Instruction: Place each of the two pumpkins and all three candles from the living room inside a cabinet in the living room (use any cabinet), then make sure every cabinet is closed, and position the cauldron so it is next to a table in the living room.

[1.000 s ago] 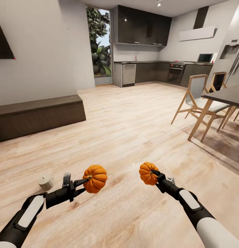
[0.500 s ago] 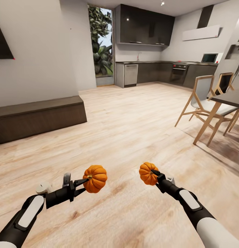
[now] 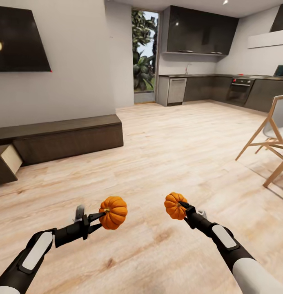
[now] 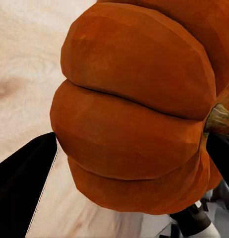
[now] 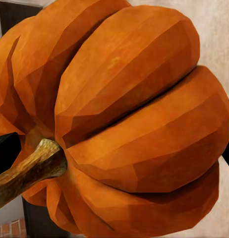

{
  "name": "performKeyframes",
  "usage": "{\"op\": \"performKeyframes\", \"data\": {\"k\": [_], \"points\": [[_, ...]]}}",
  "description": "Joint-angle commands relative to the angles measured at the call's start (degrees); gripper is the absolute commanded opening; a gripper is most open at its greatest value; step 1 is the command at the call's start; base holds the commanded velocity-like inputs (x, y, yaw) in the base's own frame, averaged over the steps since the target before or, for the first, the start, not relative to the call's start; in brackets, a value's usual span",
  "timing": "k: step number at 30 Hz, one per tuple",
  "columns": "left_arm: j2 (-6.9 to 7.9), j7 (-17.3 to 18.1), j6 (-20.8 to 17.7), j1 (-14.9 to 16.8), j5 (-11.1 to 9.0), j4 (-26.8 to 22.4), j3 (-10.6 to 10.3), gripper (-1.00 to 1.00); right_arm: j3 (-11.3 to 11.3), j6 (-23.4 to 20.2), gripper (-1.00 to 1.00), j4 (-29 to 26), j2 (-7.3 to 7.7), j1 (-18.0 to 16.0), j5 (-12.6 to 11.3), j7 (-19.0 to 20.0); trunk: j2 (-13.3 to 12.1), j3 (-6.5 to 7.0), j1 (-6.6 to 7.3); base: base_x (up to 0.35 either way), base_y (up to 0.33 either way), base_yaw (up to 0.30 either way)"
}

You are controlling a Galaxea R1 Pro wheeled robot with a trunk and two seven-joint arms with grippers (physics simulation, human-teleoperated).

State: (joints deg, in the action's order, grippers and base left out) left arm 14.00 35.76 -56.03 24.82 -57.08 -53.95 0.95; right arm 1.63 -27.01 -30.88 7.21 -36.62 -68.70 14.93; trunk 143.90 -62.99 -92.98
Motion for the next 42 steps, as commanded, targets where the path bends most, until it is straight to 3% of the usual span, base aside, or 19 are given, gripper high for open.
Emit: {"op": "performKeyframes", "data": {"k": [1,28,42], "points": [[-0.02,0.3,-0.5,0.1,-0.7,0.0,-0.1,-1.00,0.2,-0.4,-1.00,-0.1,0.00,0.0,-0.6,0.0,0.0,-0.01,0.00,0.187,0.245,0.275],[-0.02,0.3,-0.5,0.1,-0.8,0.1,-0.7,-1.00,0.2,-0.4,-1.00,-0.1,-0.01,0.0,-0.6,0.0,0.0,0.93,0.00,0.137,0.256,0.275],[0.11,0.4,-0.5,0.1,-0.9,-0.5,-0.6,-1.00,0.2,-0.4,-1.00,-0.1,-0.04,0.0,-0.6,0.0,0.0,1.42,0.00,0.011,0.019,0.275]]}}
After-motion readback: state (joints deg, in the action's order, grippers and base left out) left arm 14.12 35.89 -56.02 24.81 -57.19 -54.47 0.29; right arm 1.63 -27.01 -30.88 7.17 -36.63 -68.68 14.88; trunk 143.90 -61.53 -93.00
